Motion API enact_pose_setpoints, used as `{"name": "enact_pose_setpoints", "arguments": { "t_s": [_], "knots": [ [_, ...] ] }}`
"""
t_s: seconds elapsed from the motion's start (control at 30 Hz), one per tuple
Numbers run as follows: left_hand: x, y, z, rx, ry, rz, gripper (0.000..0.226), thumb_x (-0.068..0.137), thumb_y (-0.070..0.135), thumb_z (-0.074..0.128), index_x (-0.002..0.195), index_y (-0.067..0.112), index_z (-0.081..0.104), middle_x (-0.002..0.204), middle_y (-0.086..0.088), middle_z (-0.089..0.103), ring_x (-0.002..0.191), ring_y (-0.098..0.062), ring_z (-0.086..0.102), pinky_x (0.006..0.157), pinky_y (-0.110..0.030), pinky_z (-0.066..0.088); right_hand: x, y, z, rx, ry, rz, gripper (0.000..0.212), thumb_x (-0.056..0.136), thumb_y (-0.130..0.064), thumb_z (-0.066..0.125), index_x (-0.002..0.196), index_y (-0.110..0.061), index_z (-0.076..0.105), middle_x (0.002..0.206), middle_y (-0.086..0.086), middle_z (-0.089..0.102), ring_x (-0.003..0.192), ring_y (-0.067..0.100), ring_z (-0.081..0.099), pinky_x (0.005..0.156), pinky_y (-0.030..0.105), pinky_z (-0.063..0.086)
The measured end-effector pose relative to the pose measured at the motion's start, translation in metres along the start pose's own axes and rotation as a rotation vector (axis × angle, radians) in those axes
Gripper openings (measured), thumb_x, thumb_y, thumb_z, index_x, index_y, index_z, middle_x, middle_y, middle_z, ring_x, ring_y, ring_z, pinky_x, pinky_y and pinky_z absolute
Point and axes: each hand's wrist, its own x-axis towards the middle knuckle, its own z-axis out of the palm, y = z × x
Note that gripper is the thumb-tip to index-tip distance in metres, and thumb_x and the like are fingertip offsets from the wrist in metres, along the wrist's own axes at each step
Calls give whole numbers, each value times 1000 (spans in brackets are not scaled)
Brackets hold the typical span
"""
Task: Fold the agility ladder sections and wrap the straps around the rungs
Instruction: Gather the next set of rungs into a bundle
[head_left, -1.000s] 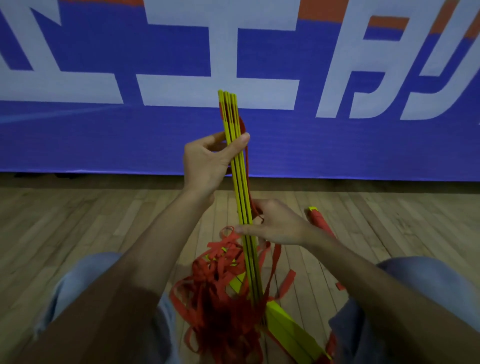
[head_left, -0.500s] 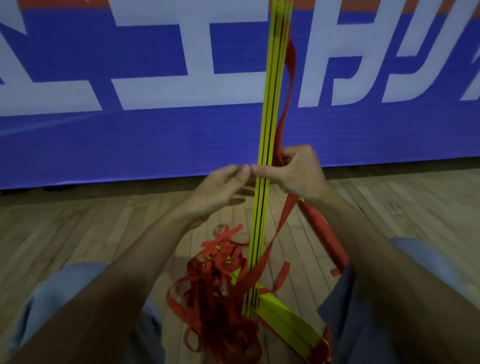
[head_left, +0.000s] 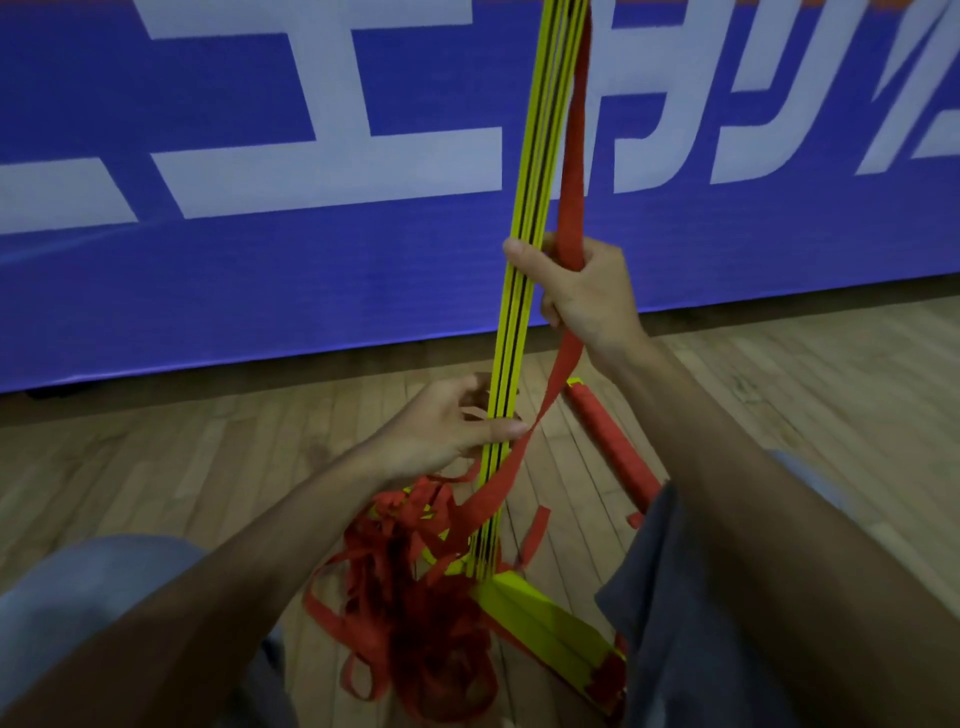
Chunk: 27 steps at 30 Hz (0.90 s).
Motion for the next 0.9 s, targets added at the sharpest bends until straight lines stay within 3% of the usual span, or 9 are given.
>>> {"name": "enact_pose_setpoints", "arguments": {
  "t_s": [0.17,0.3,0.4,0.47,0.53,0.6,0.7,0.8,0.9],
  "knots": [
    [6,14,-20,-43,234,130,19,83,10,72,96,21,65,83,0,73,80,-18,70,68,-29,56,-8,6,11,28,-148,42,17,86,-18,73,98,-9,65,81,15,64,42,10,46,45,21,42],
    [7,22,-48,-64,496,242,15,80,18,78,90,23,69,88,2,72,88,-23,70,77,-42,60,-18,14,20,-110,-431,110,4,90,-10,66,89,-6,64,71,7,63,58,10,59,58,21,48],
    [4,22,-70,-98,647,261,14,77,22,80,87,19,70,88,-7,71,88,-32,70,83,-53,57,-28,19,31,-128,-641,159,11,96,-12,56,89,-7,63,81,9,68,80,18,67,76,29,55],
    [2,22,-81,-122,709,255,10,79,19,78,86,18,70,82,-8,68,80,-26,67,79,-52,57,-35,19,36,-151,-768,158,12,97,-13,55,91,-5,61,85,17,69,85,21,68,85,35,53],
    [1,23,-89,-155,750,240,9,80,18,78,82,19,69,74,-5,65,71,-19,63,62,-39,58,-38,18,37,-160,-847,236,14,96,-16,56,92,-2,56,74,16,62,74,24,68,76,37,55],
    [-1,25,-94,-166,781,214,11,82,17,76,79,20,66,70,-2,63,62,-12,61,48,-20,46,-36,17,33,-345,-851,256,24,96,-23,59,90,0,55,63,4,56,58,15,61,59,29,50],
    [-4,27,-96,-168,781,190,9,83,18,75,81,18,66,73,-2,63,61,-7,61,45,-12,41,-23,27,25,-885,-646,26,24,97,-31,58,84,-12,64,62,-4,59,54,3,56,60,21,42],
    [-4,28,-95,-211,710,182,7,84,19,74,83,15,68,79,-8,66,71,-19,66,59,-27,55,-22,36,24,-730,-539,110,32,102,-33,45,91,-15,69,79,0,71,60,8,62,60,21,43],
    [-2,33,-89,-294,639,190,6,87,17,70,84,11,68,84,-15,67,67,-25,70,67,-37,58,-32,40,33,-444,-708,198,36,104,-31,39,107,-13,70,104,7,73,83,14,67,58,18,46]
  ]
}}
